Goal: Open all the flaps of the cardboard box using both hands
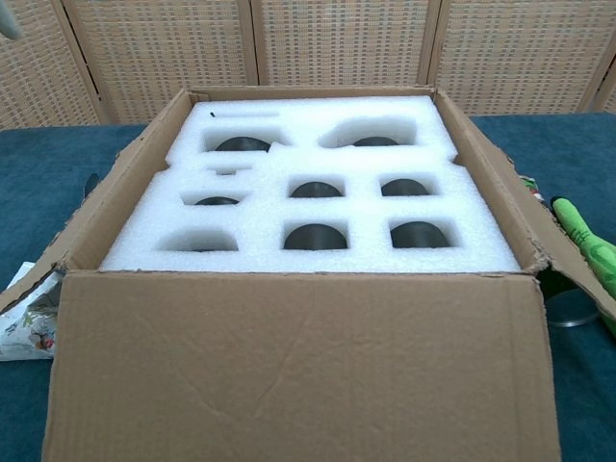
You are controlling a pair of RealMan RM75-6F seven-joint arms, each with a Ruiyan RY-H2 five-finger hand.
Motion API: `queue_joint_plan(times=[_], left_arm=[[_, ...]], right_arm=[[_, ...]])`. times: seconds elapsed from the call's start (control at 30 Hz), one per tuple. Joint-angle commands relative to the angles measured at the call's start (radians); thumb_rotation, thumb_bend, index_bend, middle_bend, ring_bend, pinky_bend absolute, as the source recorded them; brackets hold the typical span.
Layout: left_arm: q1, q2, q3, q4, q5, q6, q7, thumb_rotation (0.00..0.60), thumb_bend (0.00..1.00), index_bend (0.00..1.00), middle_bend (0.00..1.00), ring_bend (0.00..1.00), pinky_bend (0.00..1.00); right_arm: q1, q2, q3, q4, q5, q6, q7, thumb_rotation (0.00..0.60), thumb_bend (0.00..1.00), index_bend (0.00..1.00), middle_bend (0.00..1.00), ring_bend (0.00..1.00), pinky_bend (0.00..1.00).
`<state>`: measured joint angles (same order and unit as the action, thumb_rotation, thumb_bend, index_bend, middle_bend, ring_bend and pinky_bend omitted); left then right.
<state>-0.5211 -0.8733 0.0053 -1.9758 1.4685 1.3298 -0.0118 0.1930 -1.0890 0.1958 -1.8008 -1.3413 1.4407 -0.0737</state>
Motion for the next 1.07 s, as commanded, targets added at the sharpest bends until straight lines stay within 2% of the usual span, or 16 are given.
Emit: queue_joint_plan(times=[0.03,0.23,0.47,0.8,1.07], left_arm=[[0.051,-0.03,-0.004,0.011,-0.036,0.05,0.059,0.496,0.16,0.34,0.0,0.0,0.0],[0.141,-0.068,0.002,0.032,-0.084,0.139,0.167,0.498,0.16,0.33,0.0,0.0,0.0],[0.229,-0.102,0.005,0.053,-0.125,0.21,0.203,0.498,0.16,0.32,0.0,0.0,0.0],[0.311,-0.131,0.01,0.07,-0.112,0.257,0.202,0.5,0.16,0.32,0.0,0.0,0.0],[0.332,-0.15,0.01,0.081,-0.114,0.243,0.201,0.499,0.16,0.32,0.0,0.0,0.0]], right_arm=[[-0.003,0.003,-0.002,0.003,0.002,-0.001,0.0,0.6,0.85,0.19,0.12,0.0,0.0],[-0.011,0.016,-0.015,0.016,-0.002,-0.006,0.002,0.6,0.85,0.18,0.11,0.0,0.0],[-0.024,0.018,-0.031,0.033,-0.011,-0.003,0.007,0.6,0.83,0.18,0.11,0.0,0.0],[-0.033,0.011,-0.041,0.034,-0.017,0.005,-0.011,0.6,0.83,0.18,0.11,0.0,0.0],[-0.032,0.003,-0.042,0.037,-0.014,0.002,-0.016,0.6,0.83,0.18,0.11,0.0,0.0]])
